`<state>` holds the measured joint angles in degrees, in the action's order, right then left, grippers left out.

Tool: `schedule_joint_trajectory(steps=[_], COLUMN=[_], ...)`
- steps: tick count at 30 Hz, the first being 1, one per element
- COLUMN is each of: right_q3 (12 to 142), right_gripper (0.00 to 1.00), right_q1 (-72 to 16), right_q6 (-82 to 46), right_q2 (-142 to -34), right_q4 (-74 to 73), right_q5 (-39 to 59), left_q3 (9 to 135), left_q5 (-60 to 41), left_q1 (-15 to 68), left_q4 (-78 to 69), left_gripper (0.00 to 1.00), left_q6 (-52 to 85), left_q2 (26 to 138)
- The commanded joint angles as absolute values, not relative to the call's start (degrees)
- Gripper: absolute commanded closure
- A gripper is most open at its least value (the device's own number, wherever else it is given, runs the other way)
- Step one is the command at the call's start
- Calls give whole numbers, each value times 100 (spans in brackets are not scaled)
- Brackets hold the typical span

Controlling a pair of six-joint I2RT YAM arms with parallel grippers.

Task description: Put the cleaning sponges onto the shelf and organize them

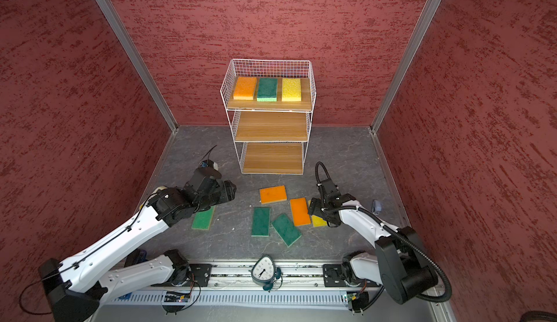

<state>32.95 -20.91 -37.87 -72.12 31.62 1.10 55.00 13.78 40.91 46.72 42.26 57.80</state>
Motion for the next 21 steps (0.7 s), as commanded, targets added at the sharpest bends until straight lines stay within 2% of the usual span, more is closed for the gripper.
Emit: schedule_joint_trajectory(steps=[1, 13, 21], right_q3=[3251, 3912, 3938], right_gripper=[9, 8, 8], right_q1=[-2135, -2092, -1964], right_q6=[-3789, -3846, -3942], right_q2=[-7293, -8024, -8261], right_q4=[3370, 3281, 3042], right_q5=[-256, -1008, -607], left_q3=[5430, 5453, 5396], left_q5=[1499, 1503, 1514], left_q1=[4114, 4083, 4065], left_q4=[4753, 4703, 4746], left_gripper=[30, 30, 30], left_q6=[4274, 4192, 4187], left_q2=[5703, 5829, 5741])
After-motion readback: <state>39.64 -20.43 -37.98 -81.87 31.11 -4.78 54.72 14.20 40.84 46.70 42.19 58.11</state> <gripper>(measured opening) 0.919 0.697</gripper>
